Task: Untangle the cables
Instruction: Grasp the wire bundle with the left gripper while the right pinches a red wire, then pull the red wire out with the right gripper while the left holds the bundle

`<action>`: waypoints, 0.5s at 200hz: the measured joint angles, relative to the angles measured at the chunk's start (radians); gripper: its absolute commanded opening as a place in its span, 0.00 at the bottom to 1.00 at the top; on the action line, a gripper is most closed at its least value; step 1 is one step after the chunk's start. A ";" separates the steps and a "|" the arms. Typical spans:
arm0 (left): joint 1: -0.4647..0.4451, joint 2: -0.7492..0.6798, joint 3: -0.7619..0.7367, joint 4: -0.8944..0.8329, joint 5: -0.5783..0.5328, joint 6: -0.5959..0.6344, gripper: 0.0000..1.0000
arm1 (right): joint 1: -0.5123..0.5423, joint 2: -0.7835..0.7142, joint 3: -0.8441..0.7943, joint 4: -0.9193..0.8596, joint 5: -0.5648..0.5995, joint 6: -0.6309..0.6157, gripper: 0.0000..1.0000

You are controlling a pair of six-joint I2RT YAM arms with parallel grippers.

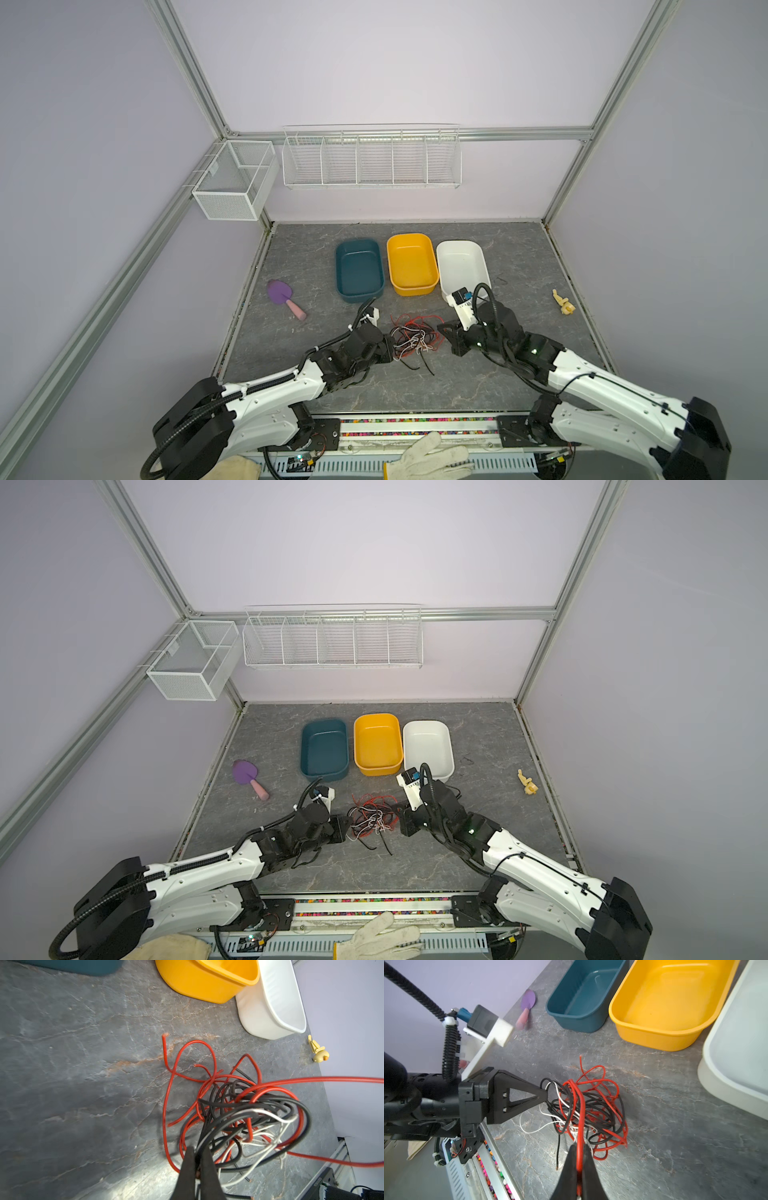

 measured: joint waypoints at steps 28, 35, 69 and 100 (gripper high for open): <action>0.000 -0.102 -0.031 -0.055 -0.042 -0.001 0.00 | 0.000 -0.067 -0.003 -0.019 0.048 -0.004 0.06; 0.000 -0.125 -0.035 -0.072 -0.053 -0.002 0.00 | 0.000 -0.086 -0.003 -0.029 0.063 -0.004 0.06; 0.001 -0.199 -0.043 -0.164 -0.100 -0.002 0.00 | -0.002 -0.192 0.000 -0.099 0.138 -0.003 0.06; 0.007 -0.203 -0.044 -0.241 -0.128 -0.002 0.00 | -0.006 -0.266 0.053 -0.225 0.237 0.005 0.06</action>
